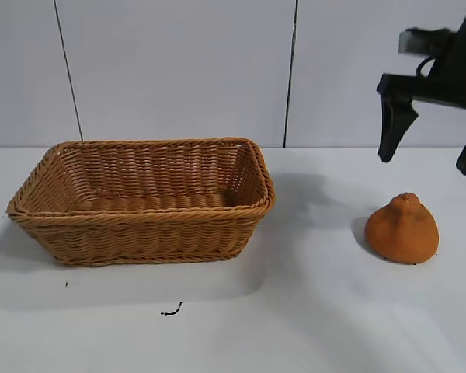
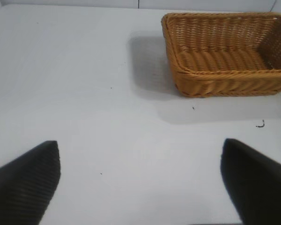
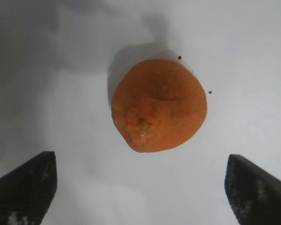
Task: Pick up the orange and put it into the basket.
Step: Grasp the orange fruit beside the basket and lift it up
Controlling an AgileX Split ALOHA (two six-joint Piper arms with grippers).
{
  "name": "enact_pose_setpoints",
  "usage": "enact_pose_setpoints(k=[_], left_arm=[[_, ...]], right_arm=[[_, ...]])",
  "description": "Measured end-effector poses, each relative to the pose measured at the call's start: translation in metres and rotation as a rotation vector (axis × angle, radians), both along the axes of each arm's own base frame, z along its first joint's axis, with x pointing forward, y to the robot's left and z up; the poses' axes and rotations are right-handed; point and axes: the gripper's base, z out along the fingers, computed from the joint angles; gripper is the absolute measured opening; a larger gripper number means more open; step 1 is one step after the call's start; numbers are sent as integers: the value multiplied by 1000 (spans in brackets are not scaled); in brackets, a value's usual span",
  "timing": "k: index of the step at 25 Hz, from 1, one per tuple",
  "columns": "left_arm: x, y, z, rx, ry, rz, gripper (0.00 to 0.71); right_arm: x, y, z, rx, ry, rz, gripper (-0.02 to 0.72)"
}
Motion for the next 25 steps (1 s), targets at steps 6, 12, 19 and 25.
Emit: enact_pose_setpoints(k=[6,12,19,25], left_arm=[[0,0,0,0,0,0,666],[0,0,0,0,0,0,666],[0,0,0,0,0,0,666],[0,0,0,0,0,0,666]], right_arm=[[10,1,-44,-25,52,-24,668],[12,-5,-55,-92,59,-41,637],[16,-5,-58,-92,30,-45,610],[18,-4,-58,-91,7,-46,536]])
